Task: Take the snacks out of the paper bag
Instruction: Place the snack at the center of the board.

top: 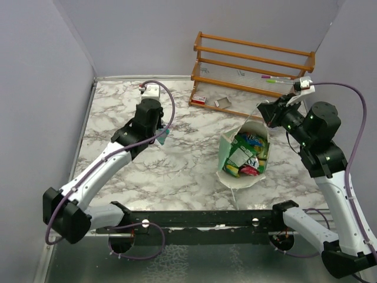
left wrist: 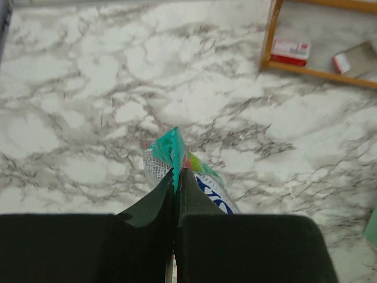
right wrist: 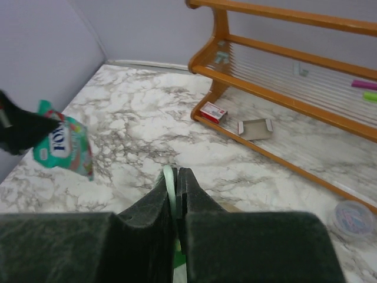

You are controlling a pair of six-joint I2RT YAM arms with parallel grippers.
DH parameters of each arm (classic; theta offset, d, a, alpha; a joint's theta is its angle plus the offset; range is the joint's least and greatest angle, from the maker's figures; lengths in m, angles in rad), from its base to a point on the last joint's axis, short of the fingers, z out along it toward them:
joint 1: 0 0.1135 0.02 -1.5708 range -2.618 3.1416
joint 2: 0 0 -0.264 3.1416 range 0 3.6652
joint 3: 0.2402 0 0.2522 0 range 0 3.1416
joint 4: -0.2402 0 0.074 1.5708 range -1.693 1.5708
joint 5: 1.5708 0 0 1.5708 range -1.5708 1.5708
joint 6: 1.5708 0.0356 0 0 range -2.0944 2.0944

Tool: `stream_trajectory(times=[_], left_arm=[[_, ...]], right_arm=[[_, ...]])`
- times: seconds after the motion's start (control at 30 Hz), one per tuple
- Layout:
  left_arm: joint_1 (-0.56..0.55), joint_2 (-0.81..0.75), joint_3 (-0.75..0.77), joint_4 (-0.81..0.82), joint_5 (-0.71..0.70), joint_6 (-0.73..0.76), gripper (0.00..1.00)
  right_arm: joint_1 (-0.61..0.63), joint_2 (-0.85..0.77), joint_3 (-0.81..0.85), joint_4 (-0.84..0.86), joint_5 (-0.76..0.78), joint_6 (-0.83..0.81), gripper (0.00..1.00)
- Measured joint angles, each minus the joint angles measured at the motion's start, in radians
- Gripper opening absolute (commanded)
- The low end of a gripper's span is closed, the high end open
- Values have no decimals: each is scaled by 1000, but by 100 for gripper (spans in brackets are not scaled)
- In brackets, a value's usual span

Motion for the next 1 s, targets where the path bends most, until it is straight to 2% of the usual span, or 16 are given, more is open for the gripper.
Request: stream_trajectory(times=[0.17,0.33,0.67,0.7,0.87,0.93,1.0], left_arm=[[129,149,0,-93,128,-63,0],[142,259,1,-156,206,-95,0],[173,350,9,-124,291,-166,0],[179,368,17,-118,304,-173,2],[191,438,56,-72,425,-190,48],[191,432,53,-57,475,-197,58],[191,401,31,-18,519,-205,62]], right_arm=[[0,-16,-26,55,-205,-11,4],[0,14,-79,115,-396,-11,4],[0,12,-89,145,-446,-38,4],[0,12,-89,145,-446,-42,4],[0,2,-89,141,-441,-55,4],[0,-5,-90,139,-440,-58,4],[0,-14,-95,140,-441,-60,4]])
